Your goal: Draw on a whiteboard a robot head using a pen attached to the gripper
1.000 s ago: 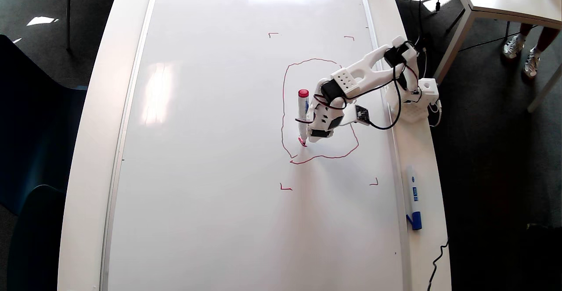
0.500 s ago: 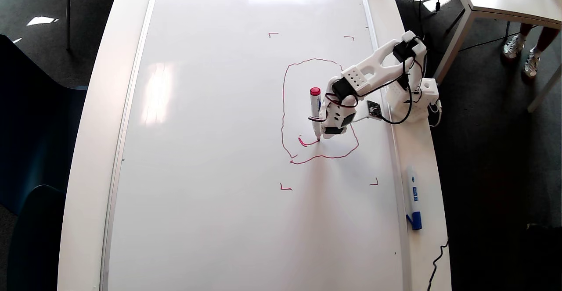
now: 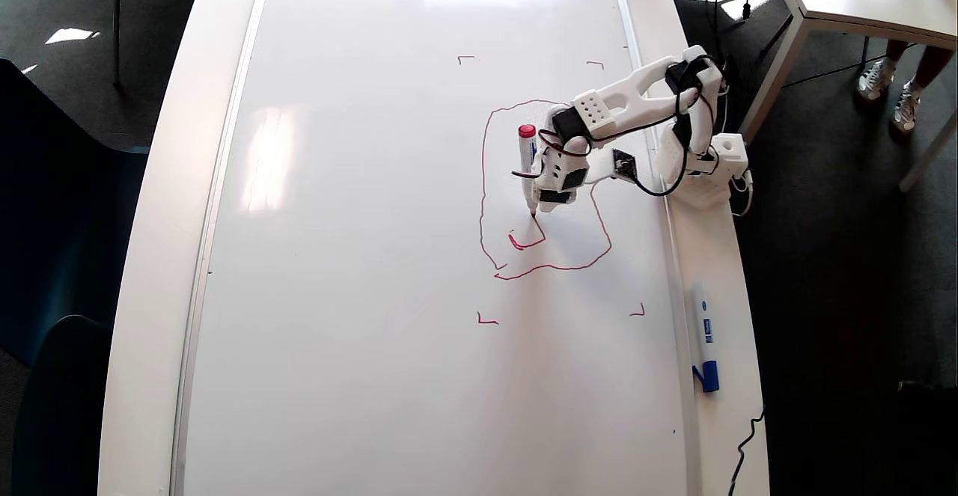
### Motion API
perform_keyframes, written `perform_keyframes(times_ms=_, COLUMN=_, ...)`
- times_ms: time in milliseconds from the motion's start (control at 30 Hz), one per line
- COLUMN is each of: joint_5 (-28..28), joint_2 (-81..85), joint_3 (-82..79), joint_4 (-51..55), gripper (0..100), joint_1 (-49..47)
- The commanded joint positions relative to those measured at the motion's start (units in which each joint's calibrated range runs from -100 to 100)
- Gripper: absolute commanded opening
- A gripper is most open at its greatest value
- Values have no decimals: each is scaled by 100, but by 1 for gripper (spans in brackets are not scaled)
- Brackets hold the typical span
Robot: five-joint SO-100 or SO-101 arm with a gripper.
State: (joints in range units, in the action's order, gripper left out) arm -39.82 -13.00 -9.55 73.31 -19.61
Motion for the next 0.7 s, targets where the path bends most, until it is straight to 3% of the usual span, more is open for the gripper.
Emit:
perform_keyframes(times_ms=0, joint_5=-40, joint_2=21, joint_3=79, joint_4=2, gripper=1, joint_1=204)
perform_keyframes(times_ms=667, joint_5=158, joint_2=-1002, joint_3=1858, joint_4=-7, gripper=1, joint_1=-120)
